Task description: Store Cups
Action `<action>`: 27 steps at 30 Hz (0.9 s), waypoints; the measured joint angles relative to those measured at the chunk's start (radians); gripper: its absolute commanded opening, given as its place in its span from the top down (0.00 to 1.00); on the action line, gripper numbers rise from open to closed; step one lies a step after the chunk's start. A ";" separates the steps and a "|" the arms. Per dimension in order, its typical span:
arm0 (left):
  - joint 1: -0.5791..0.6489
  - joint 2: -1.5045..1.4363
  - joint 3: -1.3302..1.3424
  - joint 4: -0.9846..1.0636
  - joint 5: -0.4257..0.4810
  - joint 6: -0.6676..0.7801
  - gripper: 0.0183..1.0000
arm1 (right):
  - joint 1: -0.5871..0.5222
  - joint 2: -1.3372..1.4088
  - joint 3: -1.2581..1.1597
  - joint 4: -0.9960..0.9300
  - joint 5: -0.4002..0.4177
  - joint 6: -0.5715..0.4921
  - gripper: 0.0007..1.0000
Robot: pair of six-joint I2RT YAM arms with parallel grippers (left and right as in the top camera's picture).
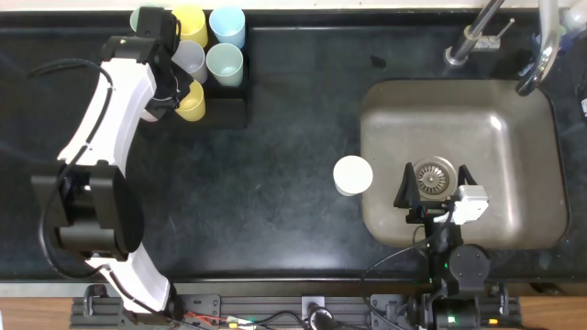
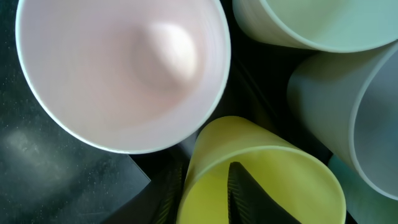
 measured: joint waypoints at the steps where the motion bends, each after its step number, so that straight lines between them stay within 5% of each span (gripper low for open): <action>1: 0.000 0.000 0.000 0.000 0.000 0.000 0.66 | 0.000 0.000 0.000 0.000 0.000 0.000 0.00; 4: 0.000 0.000 0.000 0.000 0.003 0.002 0.49 | 0.000 0.000 0.000 0.000 0.000 0.000 0.00; 11: 0.000 -0.033 0.000 0.000 0.008 0.000 0.41 | 0.000 0.000 0.000 0.000 0.000 0.000 0.00; 21: -0.014 -0.250 0.000 -0.036 0.010 0.034 0.01 | 0.000 0.000 0.000 0.000 0.000 0.000 0.00; 27: -0.054 -0.459 0.000 -0.043 0.011 0.167 0.00 | 0.000 0.000 0.000 0.000 0.000 0.000 0.00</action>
